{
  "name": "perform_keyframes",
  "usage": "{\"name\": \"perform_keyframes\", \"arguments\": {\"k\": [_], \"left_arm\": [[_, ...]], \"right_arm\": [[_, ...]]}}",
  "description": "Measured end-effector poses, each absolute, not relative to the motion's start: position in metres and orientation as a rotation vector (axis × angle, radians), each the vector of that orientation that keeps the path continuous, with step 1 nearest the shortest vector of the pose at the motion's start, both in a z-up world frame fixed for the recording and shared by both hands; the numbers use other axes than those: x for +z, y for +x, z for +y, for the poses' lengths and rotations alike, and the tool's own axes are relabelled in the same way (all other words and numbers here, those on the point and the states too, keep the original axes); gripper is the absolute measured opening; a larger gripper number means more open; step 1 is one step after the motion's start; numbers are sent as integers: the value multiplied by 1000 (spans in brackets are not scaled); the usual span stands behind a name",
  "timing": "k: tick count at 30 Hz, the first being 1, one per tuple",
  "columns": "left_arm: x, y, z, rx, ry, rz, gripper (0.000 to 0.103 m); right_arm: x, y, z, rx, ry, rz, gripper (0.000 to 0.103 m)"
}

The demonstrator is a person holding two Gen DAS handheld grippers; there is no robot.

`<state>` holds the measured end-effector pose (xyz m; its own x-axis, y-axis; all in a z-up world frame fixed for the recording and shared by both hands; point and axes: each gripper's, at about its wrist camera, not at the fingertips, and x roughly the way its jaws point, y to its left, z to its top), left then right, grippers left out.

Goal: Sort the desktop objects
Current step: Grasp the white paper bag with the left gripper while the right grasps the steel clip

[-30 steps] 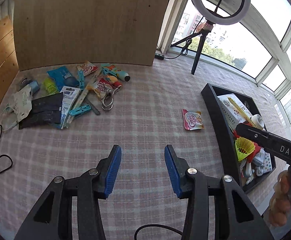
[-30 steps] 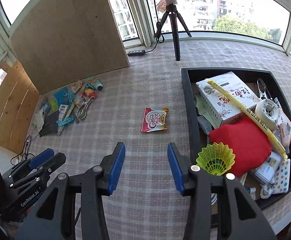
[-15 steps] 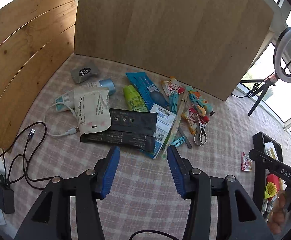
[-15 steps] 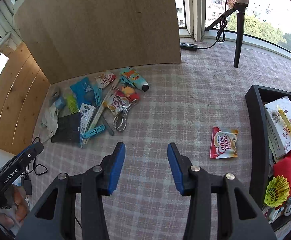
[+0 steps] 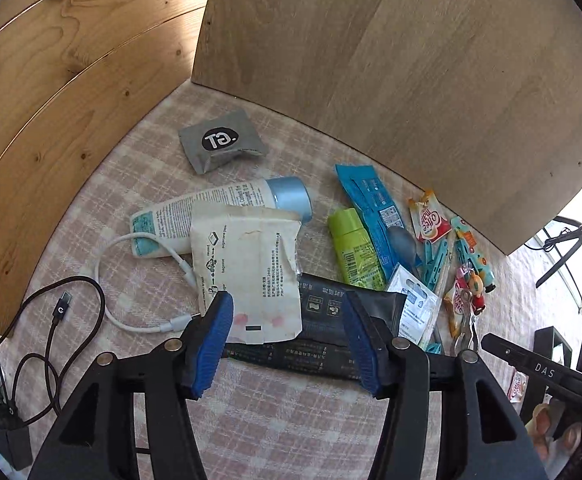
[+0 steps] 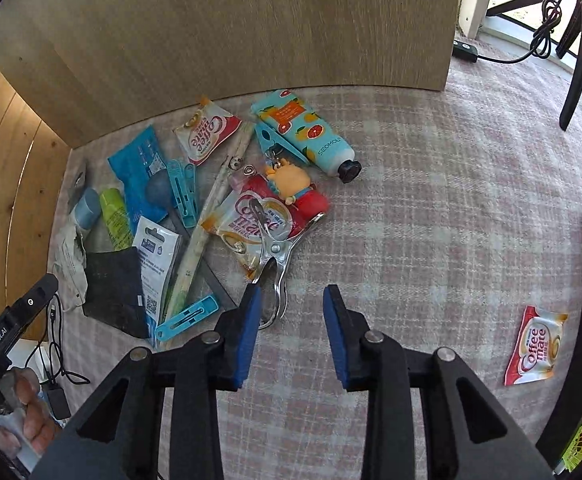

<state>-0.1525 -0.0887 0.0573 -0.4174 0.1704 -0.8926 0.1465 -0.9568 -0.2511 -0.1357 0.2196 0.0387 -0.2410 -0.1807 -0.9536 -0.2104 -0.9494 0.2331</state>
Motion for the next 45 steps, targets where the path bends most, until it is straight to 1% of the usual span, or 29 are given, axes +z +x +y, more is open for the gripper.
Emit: {"name": "perform_keyframes", "arguments": {"k": [4, 7, 12, 18, 19, 22, 25, 28, 36, 45], "left_arm": [[53, -164, -96, 2624, -1693, -471, 64], [48, -172, -98, 2634, -1713, -454, 67], [33, -184, -92, 2648, -1763, -354, 68], [15, -191, -94, 2649, -1801, -324, 68], [13, -191, -94, 2655, -1803, -319, 67], [9, -190, -97, 2639, -1798, -352, 56], [12, -186, -97, 2660, -1779, -338, 49], [17, -181, -99, 2668, -1763, -363, 47], [40, -159, -93, 2677, -1698, -375, 46], [73, -126, -56, 2651, -1625, -365, 46]], "right_arm": [[27, -141, 216, 2390, -1956, 497, 29], [21, -143, 214, 2384, -1972, 498, 29], [15, -149, 210, 2375, -1991, 501, 26], [13, -155, 204, 2376, -1996, 488, 23], [12, -156, 203, 2376, -2001, 483, 18], [9, -156, 198, 2376, -2013, 468, 6], [9, -154, 198, 2381, -2014, 478, 5], [11, -149, 201, 2387, -2010, 498, 4], [26, -120, 216, 2422, -1979, 541, 4], [54, -87, 244, 2460, -1880, 524, 4]]}}
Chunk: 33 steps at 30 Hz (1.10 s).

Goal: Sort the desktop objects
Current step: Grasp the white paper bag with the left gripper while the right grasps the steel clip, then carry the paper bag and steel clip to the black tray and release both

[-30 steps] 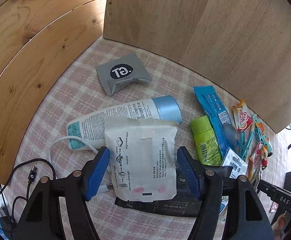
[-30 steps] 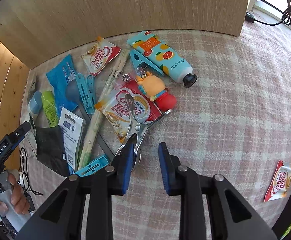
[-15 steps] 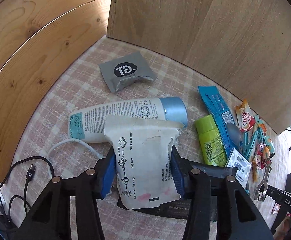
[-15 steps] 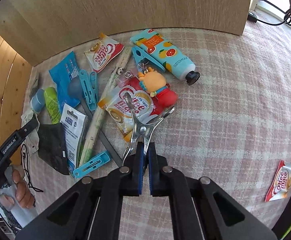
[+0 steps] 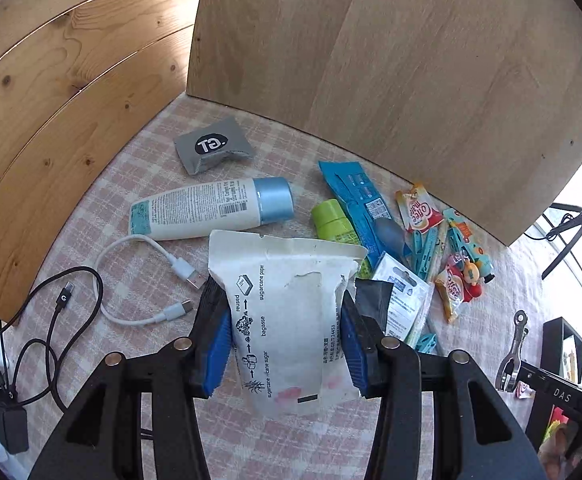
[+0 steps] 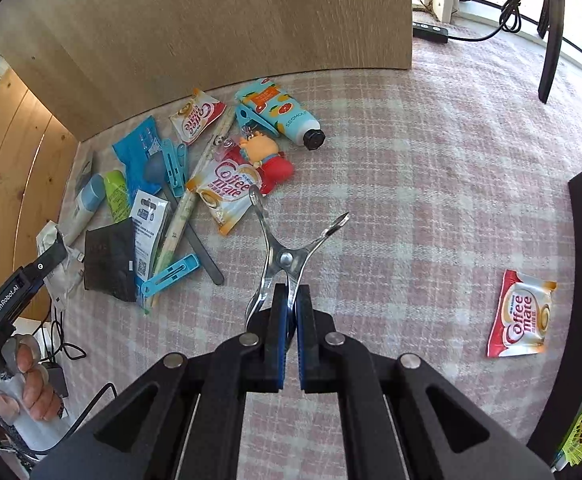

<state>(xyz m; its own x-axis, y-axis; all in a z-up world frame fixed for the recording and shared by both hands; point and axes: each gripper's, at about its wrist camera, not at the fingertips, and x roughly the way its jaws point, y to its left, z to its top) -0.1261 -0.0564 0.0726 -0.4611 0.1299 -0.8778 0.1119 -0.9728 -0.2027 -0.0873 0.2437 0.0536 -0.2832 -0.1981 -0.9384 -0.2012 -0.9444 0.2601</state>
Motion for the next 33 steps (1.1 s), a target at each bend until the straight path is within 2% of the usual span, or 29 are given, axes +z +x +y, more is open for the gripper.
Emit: {"name": "perform_keyframes", "arguments": {"k": [8, 16, 25, 33], "left_arm": [[118, -101, 24, 2576, -1516, -268, 46], [152, -71, 161, 2447, -1392, -172, 46], [168, -33, 338, 2277, -1320, -70, 46], [173, -11, 449, 2181, -1297, -7, 46]], "right_arm": [[91, -48, 305, 2490, -1747, 564, 4], [130, 5, 411, 2464, -1603, 548, 4], [152, 58, 540, 2384, -1510, 513, 4], [148, 85, 621, 2320, -1480, 531, 4]]}}
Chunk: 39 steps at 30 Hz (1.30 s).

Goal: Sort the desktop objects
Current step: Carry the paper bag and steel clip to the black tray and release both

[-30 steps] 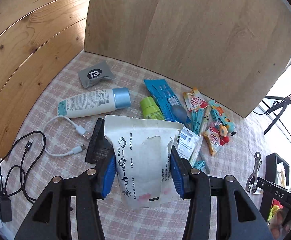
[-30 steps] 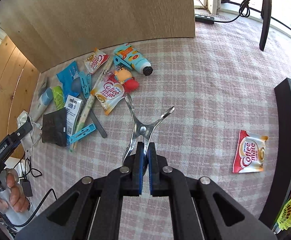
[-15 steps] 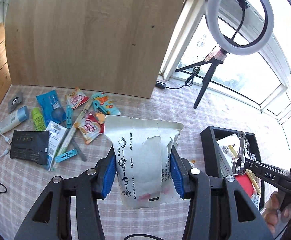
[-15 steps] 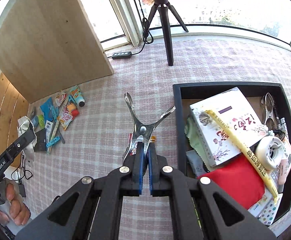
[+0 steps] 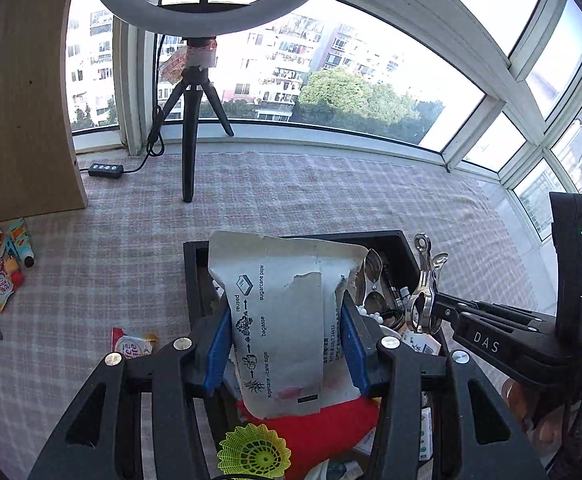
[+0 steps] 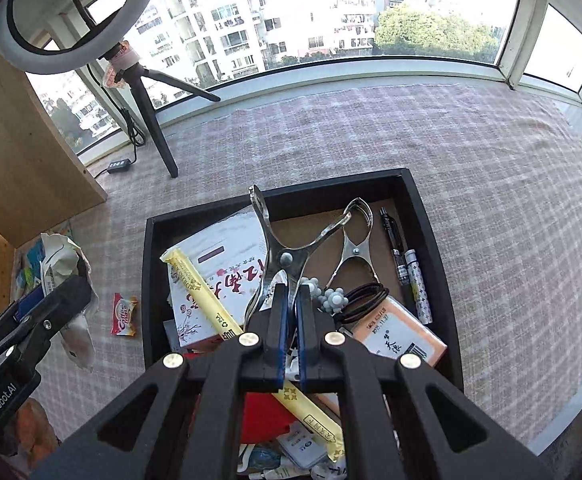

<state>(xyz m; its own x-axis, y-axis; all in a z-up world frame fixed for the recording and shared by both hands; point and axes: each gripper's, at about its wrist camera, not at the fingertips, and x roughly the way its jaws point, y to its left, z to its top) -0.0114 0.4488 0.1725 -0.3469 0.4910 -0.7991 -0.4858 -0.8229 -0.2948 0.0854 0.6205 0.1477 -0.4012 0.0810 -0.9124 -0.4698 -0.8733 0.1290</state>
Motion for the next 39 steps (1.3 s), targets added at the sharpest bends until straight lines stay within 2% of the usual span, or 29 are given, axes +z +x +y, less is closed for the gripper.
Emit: {"name": "perform_keyframes", "arguments": {"k": [10, 12, 13, 15, 16, 30, 39], "left_arm": [[164, -11, 522, 2136, -1296, 39, 47], [163, -14, 532, 2130, -1288, 31, 53], [162, -15, 536, 2124, -1292, 34, 60], [157, -19, 541, 2104, -1322, 43, 62], [156, -20, 541, 2096, -1324, 42, 62], [158, -20, 533, 2134, -1318, 76, 62], [169, -14, 486, 2200, -1301, 45, 62]], "right_arm": [[136, 88, 664, 2292, -1483, 544, 4], [134, 87, 669, 2298, -1465, 546, 5], [134, 86, 672, 2296, -1457, 551, 13], [135, 85, 679, 2285, -1451, 569, 31], [136, 86, 682, 2280, -1436, 569, 35], [147, 92, 678, 2314, -1408, 608, 35], [156, 91, 649, 2360, -1399, 597, 35]]}}
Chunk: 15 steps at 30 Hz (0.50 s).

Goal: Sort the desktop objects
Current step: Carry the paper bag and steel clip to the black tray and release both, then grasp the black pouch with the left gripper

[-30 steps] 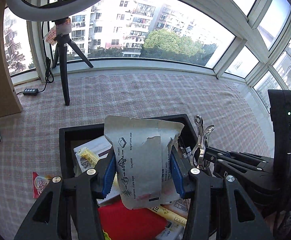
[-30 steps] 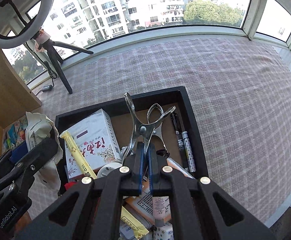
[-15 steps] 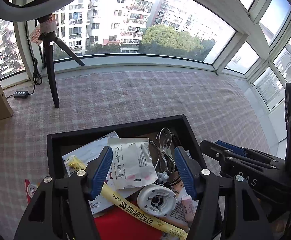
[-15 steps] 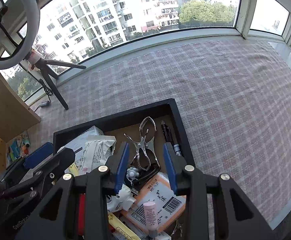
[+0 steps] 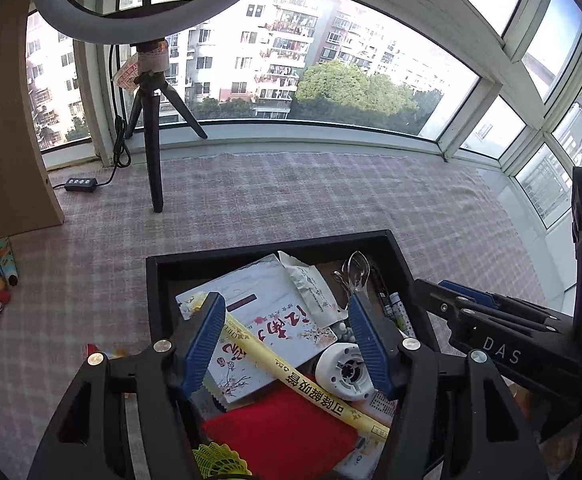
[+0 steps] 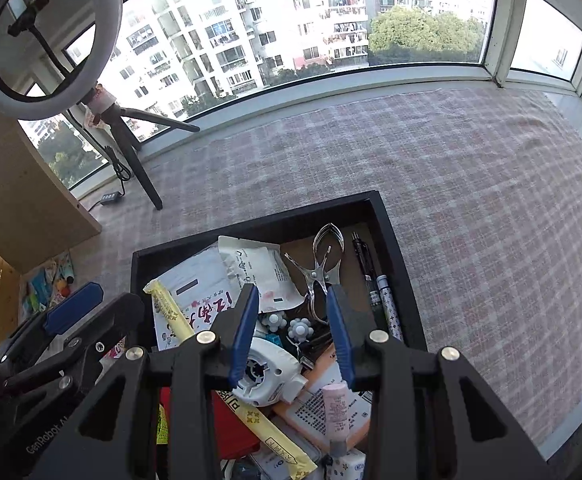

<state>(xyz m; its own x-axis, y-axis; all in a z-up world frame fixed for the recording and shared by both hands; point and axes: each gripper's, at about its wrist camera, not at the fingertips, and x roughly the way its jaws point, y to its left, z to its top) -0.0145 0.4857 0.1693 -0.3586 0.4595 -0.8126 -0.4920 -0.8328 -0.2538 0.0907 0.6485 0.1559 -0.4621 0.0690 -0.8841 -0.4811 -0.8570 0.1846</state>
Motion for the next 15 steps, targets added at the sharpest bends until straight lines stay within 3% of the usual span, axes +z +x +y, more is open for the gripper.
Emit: {"name": "perform_keyframes", "arguments": {"k": [15], "left_arm": [[172, -26, 320, 2335, -1327, -1, 61]], "right_arm": [[167, 57, 523, 2486, -1460, 550, 35]]}}
